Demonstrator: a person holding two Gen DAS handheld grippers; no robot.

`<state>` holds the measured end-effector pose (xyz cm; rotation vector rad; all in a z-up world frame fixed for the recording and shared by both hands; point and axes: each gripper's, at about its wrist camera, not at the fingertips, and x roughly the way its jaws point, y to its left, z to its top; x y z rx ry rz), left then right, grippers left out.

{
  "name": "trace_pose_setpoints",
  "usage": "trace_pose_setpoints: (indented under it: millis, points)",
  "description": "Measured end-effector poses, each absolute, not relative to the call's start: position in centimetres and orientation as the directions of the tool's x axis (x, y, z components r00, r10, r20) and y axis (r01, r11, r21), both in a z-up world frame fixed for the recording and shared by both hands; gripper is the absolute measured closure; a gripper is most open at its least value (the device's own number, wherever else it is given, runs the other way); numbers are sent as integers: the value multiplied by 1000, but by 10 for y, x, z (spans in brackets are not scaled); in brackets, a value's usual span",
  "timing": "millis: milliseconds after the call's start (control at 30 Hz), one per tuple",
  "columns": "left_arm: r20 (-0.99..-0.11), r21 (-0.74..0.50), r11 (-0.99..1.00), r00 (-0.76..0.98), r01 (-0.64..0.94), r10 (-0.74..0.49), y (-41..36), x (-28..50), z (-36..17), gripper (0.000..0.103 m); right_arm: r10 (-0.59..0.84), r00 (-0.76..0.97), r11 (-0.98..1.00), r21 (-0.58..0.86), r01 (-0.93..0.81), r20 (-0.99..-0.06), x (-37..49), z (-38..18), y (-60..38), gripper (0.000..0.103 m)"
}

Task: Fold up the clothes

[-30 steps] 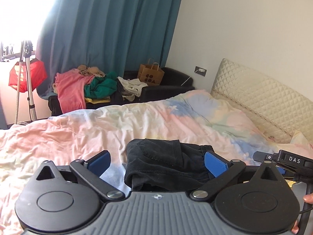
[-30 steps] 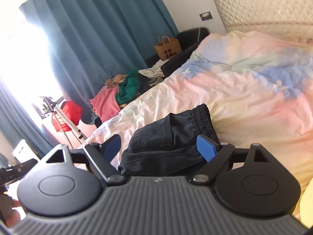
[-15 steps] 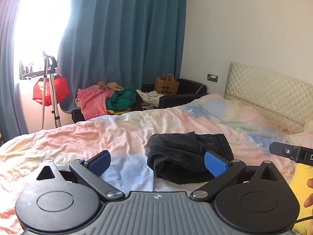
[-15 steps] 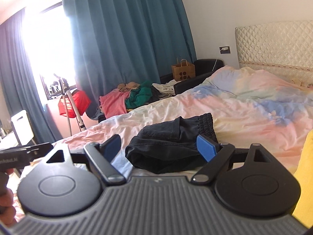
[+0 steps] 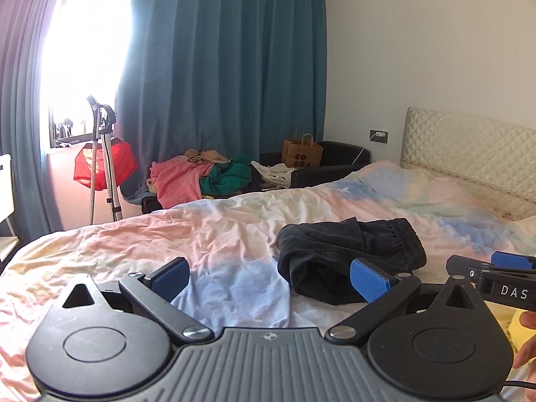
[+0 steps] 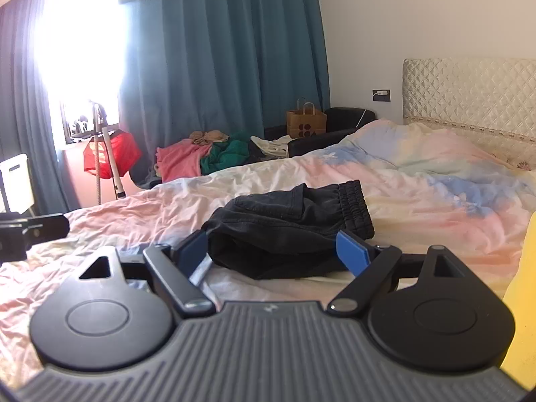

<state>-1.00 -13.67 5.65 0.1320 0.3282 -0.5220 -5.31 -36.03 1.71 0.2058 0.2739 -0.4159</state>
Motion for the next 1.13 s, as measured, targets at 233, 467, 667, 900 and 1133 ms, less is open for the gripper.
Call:
trace_pose_setpoints:
  millis: [233, 467, 667, 900, 1133]
  points:
    - [-346, 44, 860, 815, 509, -465, -135, -15, 43, 0, -391, 866, 888, 120, 444, -311, -51, 1, -352, 17]
    - [-340, 29, 857, 811, 514, -475, -132, -20, 41, 0, -407, 856, 884, 101, 457, -319, -49, -12, -345, 17]
    - [-321, 51, 872, 835, 487, -448, -131, -23, 38, 0, -403, 857, 875, 140, 464, -322, -53, -11, -350, 17]
    - [-345, 42, 873, 827, 486, -444, -129, -17, 32, 0, -404, 855, 870, 151, 469, -325, -54, -10, -349, 17]
    - [-353, 42, 860, 813, 508, -463, -128, -17, 27, 0, -410, 845, 874, 119, 472, -344, -46, -13, -347, 17]
